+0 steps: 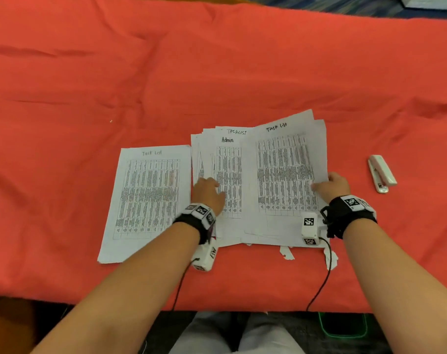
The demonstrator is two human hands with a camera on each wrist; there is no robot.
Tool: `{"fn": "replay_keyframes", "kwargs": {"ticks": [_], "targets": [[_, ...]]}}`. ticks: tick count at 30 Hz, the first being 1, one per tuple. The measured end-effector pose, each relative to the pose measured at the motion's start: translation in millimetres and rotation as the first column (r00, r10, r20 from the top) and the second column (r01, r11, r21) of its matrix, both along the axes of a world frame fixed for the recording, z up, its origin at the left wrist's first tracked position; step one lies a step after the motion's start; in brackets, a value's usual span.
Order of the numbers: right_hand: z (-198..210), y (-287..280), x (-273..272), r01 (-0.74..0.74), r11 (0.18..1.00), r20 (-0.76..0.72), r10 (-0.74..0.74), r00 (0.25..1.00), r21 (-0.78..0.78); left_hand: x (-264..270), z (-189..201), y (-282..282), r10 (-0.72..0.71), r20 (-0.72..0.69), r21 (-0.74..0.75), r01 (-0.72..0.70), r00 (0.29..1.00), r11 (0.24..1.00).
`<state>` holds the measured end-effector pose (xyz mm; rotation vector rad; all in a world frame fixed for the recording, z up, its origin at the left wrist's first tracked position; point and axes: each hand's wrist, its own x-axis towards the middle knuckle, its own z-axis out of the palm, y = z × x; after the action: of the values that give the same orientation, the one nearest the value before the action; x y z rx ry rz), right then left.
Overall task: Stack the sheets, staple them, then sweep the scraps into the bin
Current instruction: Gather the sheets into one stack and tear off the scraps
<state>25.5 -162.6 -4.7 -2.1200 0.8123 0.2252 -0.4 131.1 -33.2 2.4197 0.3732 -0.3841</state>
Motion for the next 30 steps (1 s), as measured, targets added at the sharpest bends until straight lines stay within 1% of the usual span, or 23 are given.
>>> {"fn": "replay_keyframes", "kwargs": {"ticks": [2,6,9,12,14,16,18,19,23,26,28,30], "targets": [[4.2,-10.1,-1.8,0.027,0.998,0.056,-0.031,0.998,0.064,0.1,-7.8,-22.1,0.014,-0.049,-0.019,-0.015,0.999,1.000],[11.3,-27.6,-8.4,0.062,0.972,0.143,-0.096,0.985,0.225,5.0,-14.6,-37.7,0.132,-0.116,0.096,-0.121,0.984,0.988],[12.9,-34.9,-9.6,0.058,0.940,0.138,-0.110,0.984,0.335,14.2,-15.1,-33.2,0.192,-0.162,0.113,-0.175,0.968,0.978],[12.9,-34.3,-7.5,0.052,0.910,0.106,-0.104,0.989,0.412,19.9,-15.9,-25.2,0.166,-0.224,0.084,-0.150,0.960,0.985],[13.5,-28.4,-5.1,0.033,0.902,0.088,-0.078,0.993,0.430,20.3,-15.3,-23.3,0.154,-0.184,-0.008,-0.158,0.971,0.987],[12.5,-22.1,-1.3,0.023,0.887,0.074,-0.064,0.995,0.461,17.1,-12.5,-23.3,0.152,-0.123,-0.134,-0.168,0.981,0.977],[10.0,-15.9,3.7,0.017,0.874,0.048,-0.045,0.998,0.485,10.2,-7.0,-23.5,0.172,-0.076,-0.299,-0.187,0.982,0.936],[8.8,-12.0,5.6,0.012,0.868,0.037,-0.035,0.999,0.496,6.6,-5.7,-22.7,0.183,-0.063,-0.356,-0.193,0.981,0.914],[7.8,5.8,9.3,-0.028,0.852,0.042,0.007,0.999,0.523,-5.1,2.5,-16.7,0.195,0.009,-0.500,-0.165,0.981,0.850],[3.4,15.4,11.1,-0.065,0.848,0.067,0.035,0.997,0.526,-10.8,13.7,-18.5,0.223,0.038,-0.614,-0.153,0.974,0.774],[2.3,20.4,12.1,-0.087,0.855,0.082,0.053,0.995,0.512,-14.8,21.0,-25.2,0.228,0.005,-0.663,-0.167,0.974,0.729],[5.0,24.3,11.1,-0.099,0.870,0.091,0.063,0.994,0.482,-16.1,22.5,-32.9,0.228,-0.018,-0.681,-0.178,0.974,0.710]]}}
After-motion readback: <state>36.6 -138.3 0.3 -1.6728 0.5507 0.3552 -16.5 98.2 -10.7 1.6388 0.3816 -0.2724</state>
